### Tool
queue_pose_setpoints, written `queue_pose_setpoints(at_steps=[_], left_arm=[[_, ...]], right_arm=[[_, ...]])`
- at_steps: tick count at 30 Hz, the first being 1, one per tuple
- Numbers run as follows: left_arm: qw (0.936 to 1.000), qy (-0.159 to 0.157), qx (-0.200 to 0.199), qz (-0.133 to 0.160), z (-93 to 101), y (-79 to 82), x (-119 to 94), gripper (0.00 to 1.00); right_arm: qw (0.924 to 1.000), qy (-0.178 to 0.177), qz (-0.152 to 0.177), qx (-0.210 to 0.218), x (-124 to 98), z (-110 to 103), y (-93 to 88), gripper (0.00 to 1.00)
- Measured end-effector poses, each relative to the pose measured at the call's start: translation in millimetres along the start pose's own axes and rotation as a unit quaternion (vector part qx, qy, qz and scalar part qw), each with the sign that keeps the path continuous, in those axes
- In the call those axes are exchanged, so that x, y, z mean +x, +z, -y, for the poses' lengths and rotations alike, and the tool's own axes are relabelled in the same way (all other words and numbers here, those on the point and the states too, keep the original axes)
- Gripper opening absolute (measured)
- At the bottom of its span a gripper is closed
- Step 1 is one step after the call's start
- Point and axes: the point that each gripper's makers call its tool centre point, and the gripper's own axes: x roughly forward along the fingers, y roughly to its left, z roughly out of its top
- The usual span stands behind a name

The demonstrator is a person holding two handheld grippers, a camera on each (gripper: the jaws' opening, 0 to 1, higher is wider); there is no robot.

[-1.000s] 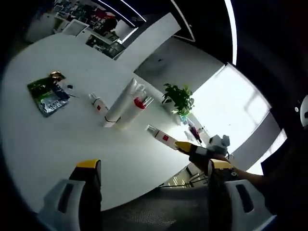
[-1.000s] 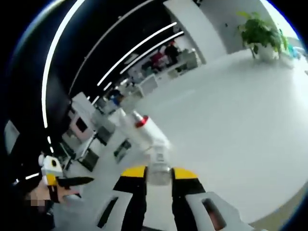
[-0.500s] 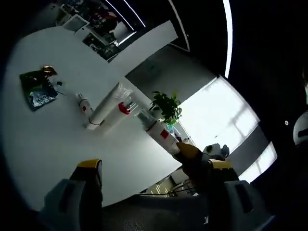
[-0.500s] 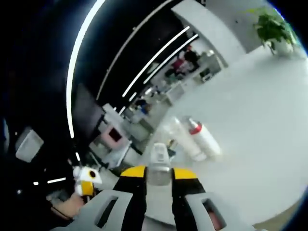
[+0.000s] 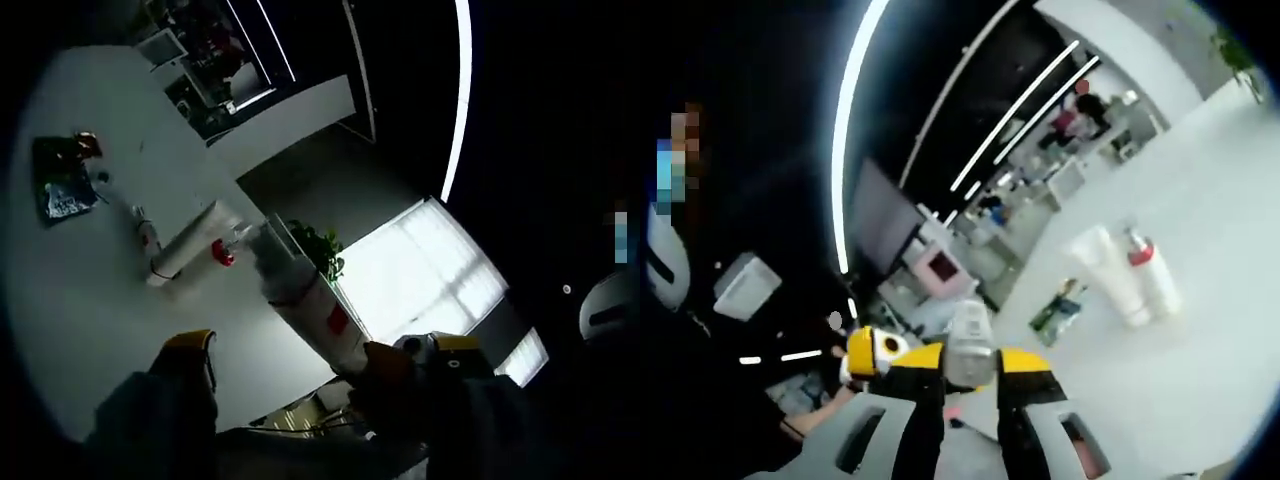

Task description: Arrange the skincare products in the storage area until every visible bottle or jar stands upright without overlapping.

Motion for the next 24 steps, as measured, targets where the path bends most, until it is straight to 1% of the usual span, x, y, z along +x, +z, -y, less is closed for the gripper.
queue_pose_setpoints(at_steps=[2,3,4,9,11,12,14,15,17,19,21,23,24], left_arm=[[0.9999,0.0,0.006,0.01,1.1,3.9,-0.5,0.7],[0.9999,0.0,0.009,0.013,1.4,5.0,-0.8,0.66],[0.9998,-0.001,0.012,0.018,2.6,6.9,-0.9,0.62],[0.9992,-0.015,0.022,0.029,10.1,11.2,-2.6,0.42],[0.999,-0.01,0.028,0.033,9.1,13.6,-4.7,0.36],[0.9988,-0.007,0.035,0.035,8.5,15.4,-5.9,0.34],[0.9988,-0.009,0.032,0.036,9.8,16.9,-6.1,0.33],[0.9982,-0.009,0.044,0.039,11.2,18.7,-6.8,0.33],[0.9983,-0.009,0.043,0.039,12.5,19.6,-7.3,0.32],[0.9985,-0.007,0.04,0.038,11.9,20.0,-7.5,0.31],[0.9983,-0.006,0.045,0.037,12.0,20.4,-8.2,0.29],[0.9975,-0.003,0.067,0.02,13.5,17.2,-8.5,0.26],[0.9972,-0.001,0.074,0.014,13.5,15.8,-8.5,0.25]], right_arm=[[0.9999,0.011,-0.003,0.003,1.6,-5.2,-2.8,0.11],[0.9998,0.02,-0.007,0.003,2.9,-9.8,-5.6,0.11],[0.9997,0.021,-0.008,0.003,3.9,-11.3,-6.8,0.11],[0.9987,0.046,-0.021,0.005,7.5,-22.9,-15.9,0.11],[0.9985,0.051,-0.016,0.01,7.8,-24.3,-14.6,0.11],[0.9982,0.056,-0.013,0.014,8.1,-25.8,-13.7,0.11],[0.998,0.059,-0.016,0.015,9.0,-26.1,-14.8,0.11],[0.9978,0.063,-0.016,0.015,9.4,-28.3,-14.7,0.11],[0.9975,0.067,-0.018,0.017,10.2,-28.9,-13.8,0.11],[0.9975,0.067,-0.02,0.006,11.7,-28.8,-14.5,0.12],[0.9974,0.066,-0.027,0.007,14.3,-28.5,-16.6,0.13],[0.9976,0.048,-0.039,-0.03,14.9,-21.0,-20.9,0.15],[0.9966,0.048,-0.053,-0.04,14.7,-20.8,-25.1,0.16]])
